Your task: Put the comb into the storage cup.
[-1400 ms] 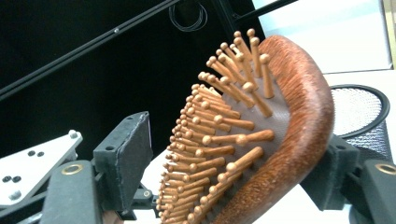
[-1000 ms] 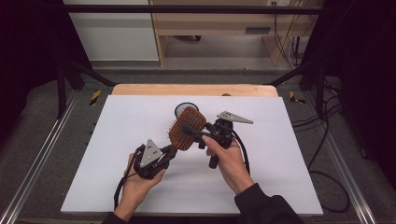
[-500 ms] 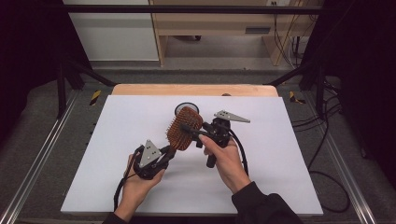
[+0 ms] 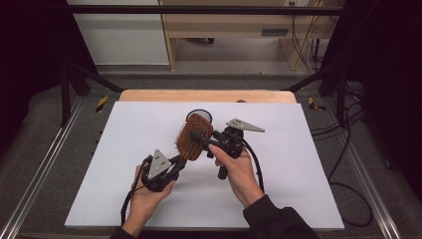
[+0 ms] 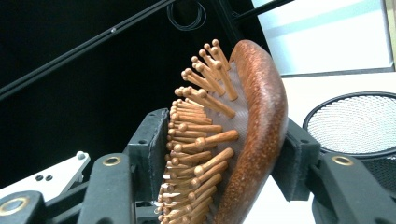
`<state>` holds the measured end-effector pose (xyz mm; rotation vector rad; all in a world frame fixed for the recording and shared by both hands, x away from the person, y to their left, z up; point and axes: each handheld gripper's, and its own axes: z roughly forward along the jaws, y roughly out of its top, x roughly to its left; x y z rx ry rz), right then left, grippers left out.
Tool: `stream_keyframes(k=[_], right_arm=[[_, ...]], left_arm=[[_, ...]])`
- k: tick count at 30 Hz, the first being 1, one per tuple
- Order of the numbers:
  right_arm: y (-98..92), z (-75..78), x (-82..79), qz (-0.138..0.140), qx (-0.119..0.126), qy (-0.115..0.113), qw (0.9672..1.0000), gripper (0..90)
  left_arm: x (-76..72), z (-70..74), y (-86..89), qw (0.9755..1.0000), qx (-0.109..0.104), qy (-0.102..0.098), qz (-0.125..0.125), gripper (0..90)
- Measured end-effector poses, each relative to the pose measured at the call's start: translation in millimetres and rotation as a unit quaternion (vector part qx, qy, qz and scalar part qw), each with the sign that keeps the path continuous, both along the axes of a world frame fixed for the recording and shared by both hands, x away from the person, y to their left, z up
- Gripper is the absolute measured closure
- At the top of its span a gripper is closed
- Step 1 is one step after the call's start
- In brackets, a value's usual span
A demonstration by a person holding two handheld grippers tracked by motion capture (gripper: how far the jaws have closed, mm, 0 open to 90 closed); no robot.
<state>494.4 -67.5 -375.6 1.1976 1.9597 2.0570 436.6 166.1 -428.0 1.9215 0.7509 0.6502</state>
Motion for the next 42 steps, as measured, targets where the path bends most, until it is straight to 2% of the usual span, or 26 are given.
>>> stream_keyframes(k=[9,18,26,34,42], right_arm=[[2.9,0.4,-1.0,-0.003,-0.003,-0.003,1.0,49.4],[7.4,1.8,-4.4,-0.008,-0.01,-0.007,0.9999,53.0],[10.3,4.9,-6.1,-0.007,-0.012,-0.016,0.9998,54.2],[13.3,4.7,-5.1,-0.007,-0.016,-0.015,0.9997,54.6],[11.0,3.8,-2.6,-0.02,-0.013,-0.012,0.9996,54.5]], left_arm=[[0.2,-1.6,0.6,1.0,0.0,0.002,0.004,72.9],[1.0,-5.4,-0.1,0.9998,-0.014,0.011,0.006,72.9],[0.6,-5.5,0.4,0.9997,-0.022,0.008,0.008,72.8],[1.7,-7.4,0.9,0.9996,-0.024,0.008,0.016,72.0],[0.9,-6.7,1.1,0.9994,-0.03,0.007,0.019,68.6]])
